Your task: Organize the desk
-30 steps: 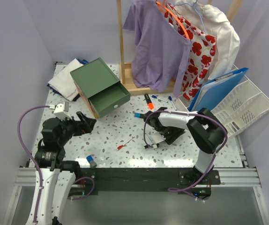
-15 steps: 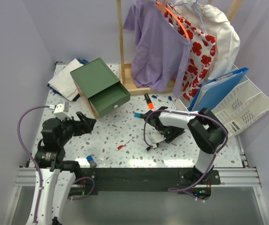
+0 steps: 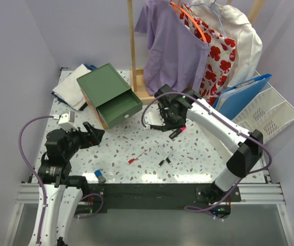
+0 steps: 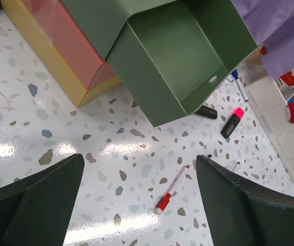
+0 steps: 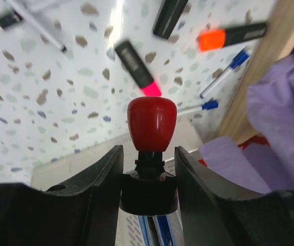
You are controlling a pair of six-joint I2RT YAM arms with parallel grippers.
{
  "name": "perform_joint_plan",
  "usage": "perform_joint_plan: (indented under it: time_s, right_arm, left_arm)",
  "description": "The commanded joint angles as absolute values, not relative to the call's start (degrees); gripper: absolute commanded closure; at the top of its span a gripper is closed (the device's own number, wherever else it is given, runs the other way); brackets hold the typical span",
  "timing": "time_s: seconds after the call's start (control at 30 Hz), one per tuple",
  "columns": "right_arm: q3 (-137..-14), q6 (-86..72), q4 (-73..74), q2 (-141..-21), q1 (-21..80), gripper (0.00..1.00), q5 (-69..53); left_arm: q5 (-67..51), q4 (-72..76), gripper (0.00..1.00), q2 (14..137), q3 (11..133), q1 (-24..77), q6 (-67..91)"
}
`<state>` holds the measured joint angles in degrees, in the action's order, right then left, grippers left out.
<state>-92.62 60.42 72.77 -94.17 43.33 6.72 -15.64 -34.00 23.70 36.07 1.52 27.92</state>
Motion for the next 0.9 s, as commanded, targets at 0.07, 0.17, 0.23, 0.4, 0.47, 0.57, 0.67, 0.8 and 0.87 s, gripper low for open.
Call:
perform_joint_plan:
  time_s: [0.07,0.17,0.23,0.4,0.47,0.57,0.67,0.8,0.87]
  right_arm:
    - [-113.2,52.3,73.0,-97.3,43.2,0.96,-13.5]
    - [-122.1,49.5,71.0,-101.3,43.6,0.96,-22.0]
    - [-127.8,47.6,70.1,-103.8,44.1,0.96,-26.1]
    - [-135.2,45.8,64.0,-112.2,46.7,0.93,-30.9]
    - [-137.5,45.7,61.6,-114.4,47.4,0.91,-31.5]
    - [-139.0,45.5,58.4,-117.6,47.5,0.88,-32.7]
    - [-138.8,44.4,54.7,-119.4,47.6,0.81,-32.9]
    - [-139.3,43.1,52.6,-121.1,47.6,0.59,-33.1]
    - [-139.2,42.5,51.9,-121.6,47.6,0.49,-33.0]
  left_arm:
    - [-13.7,-33.3,0.05,23.0,36.4,1.2,29.2]
    - [-13.0,-33.9,0.05,22.7,36.6,1.2,29.6]
    - [-12.7,-34.3,0.05,22.3,36.7,1.2,30.0]
    - [-12.5,-35.5,0.05,21.7,36.9,1.2,31.4]
    - [-12.9,-36.4,0.04,21.6,37.1,1.2,31.9]
    - [-13.4,-37.5,0.04,21.5,37.0,1.2,33.4]
    - [-14.8,-38.8,0.04,22.6,36.9,1.2,35.2]
    - [-16.2,-40.4,0.03,23.5,37.2,1.2,36.7]
    - [-16.3,-40.9,0.03,23.2,37.1,1.2,37.5]
